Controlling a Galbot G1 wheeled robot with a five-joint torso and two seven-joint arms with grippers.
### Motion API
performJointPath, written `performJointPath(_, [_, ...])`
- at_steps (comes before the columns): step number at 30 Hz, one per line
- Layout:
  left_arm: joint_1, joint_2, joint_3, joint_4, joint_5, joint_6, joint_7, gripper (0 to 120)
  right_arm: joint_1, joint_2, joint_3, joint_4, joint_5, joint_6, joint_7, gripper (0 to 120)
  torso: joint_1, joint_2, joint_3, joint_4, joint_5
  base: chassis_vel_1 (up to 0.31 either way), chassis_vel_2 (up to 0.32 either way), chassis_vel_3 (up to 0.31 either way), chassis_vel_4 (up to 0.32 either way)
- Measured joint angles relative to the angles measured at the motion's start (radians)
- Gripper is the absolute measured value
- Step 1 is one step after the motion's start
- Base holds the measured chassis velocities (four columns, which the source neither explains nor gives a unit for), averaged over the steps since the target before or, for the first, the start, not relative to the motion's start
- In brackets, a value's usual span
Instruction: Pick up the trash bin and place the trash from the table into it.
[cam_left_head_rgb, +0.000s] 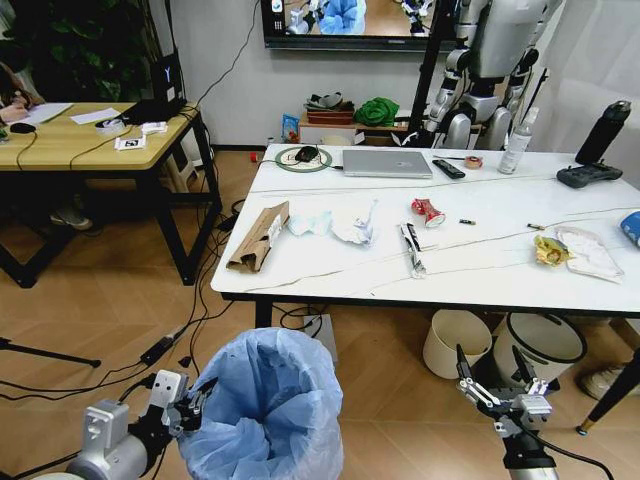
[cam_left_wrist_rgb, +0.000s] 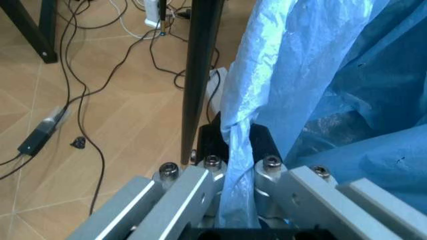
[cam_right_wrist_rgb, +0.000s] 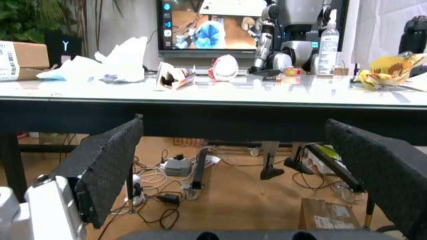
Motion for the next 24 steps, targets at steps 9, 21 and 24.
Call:
performJointPath(9, [0.0,-0.001,0.0,0.0,0.0,0.0,0.0,0,0.002,0.0,-0.001,-0.001,0.0,-0.001,0.0,100,0.017,0.038,0.022,0.0,0.0,0.0,0.0,0.0,0.0])
performJointPath(21, [0.0,-0.001,-0.001,0.001,0.0,0.0,0.0,0,0.003,0.001,-0.001,-0.004,0.0,-0.001,0.0,100,0.044,0.103,0.059,0.0,0.0,0.0,0.0,0.0,0.0])
performJointPath(24, [0.0,-0.002,-0.001,0.001,0.0,0.0,0.001,0,0.003,0.002,-0.001,-0.005,0.0,-0.001,0.0,100,0.049,0.113,0.064,0.0,0.0,0.0,0.0,0.0,0.0])
